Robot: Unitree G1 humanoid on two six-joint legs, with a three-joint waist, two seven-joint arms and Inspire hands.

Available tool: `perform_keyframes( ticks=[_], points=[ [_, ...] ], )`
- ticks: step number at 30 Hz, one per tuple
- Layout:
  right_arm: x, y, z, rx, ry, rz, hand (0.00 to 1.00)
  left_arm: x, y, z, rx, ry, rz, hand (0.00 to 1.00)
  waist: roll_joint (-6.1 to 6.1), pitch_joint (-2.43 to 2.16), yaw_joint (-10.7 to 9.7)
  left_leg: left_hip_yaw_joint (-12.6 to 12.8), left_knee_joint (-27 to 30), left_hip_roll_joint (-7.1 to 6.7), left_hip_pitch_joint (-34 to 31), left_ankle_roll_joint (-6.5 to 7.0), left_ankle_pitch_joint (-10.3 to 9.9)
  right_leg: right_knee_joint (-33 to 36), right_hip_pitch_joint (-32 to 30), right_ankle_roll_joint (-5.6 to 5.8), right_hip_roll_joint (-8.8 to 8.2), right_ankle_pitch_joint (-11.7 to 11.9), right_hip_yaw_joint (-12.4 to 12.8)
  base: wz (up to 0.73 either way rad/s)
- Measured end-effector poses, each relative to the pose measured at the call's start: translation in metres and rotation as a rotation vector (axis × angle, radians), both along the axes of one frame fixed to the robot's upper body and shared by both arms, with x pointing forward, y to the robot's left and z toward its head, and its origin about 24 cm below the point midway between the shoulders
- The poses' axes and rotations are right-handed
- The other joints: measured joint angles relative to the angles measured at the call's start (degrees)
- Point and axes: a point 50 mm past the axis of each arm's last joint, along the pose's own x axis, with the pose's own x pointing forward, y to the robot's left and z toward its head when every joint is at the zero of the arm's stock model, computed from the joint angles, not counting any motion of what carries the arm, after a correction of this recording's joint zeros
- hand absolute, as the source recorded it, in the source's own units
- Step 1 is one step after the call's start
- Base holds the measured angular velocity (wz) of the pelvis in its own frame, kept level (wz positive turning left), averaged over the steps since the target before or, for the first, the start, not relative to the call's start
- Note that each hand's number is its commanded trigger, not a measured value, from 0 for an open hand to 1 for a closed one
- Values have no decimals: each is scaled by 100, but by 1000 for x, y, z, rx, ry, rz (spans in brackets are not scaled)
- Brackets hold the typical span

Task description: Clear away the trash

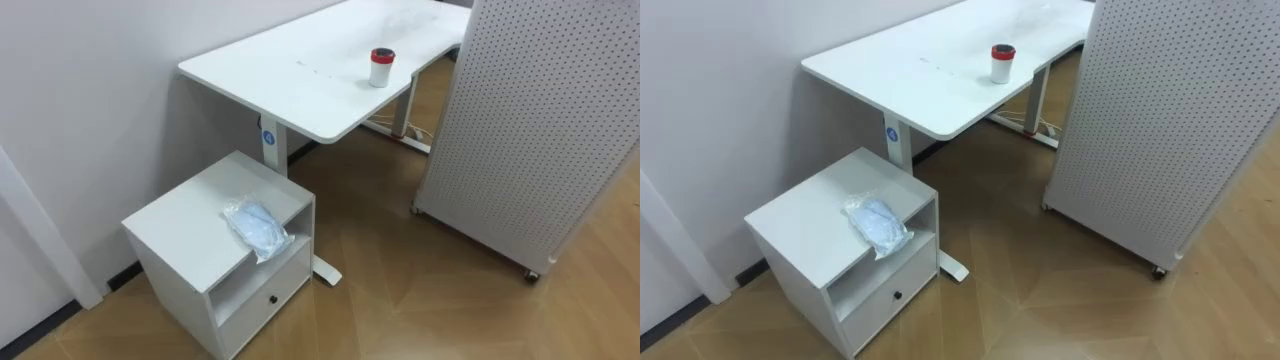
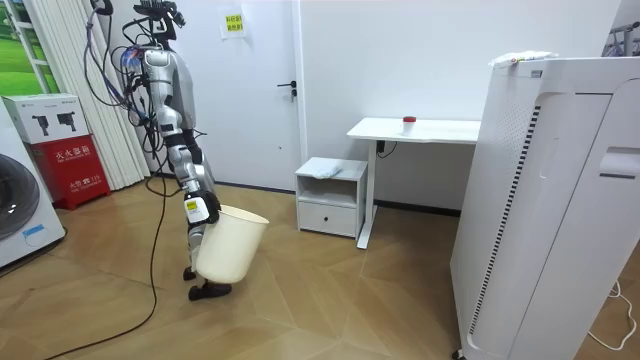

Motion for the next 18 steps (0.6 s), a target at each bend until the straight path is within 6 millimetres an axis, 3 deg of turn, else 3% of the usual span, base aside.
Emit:
perform_keyframes(
  ticks=[5,15,18],
  points=[
    [0,0,0,0,-1,3,100,-1,-1,0,-1,6,-12,0,-49,56,15,-7,18,-8,8,4,-8,-15,38,13,0,-25,-6,6],
    [0,0,0,2,4,22,100,-7,0,0,6,33,-43,0,29,20,101,-115,247,52,-63,-7,-160,33,27,-3,11,-78,-114,4],
    [1,-1,0,9,-1,23,100,-8,2,0,6,40,-41,0,25,17,92,-109,548,73,-162,-41,-314,423,-131,-18,-19,-313,-124,-1]
  ],
)
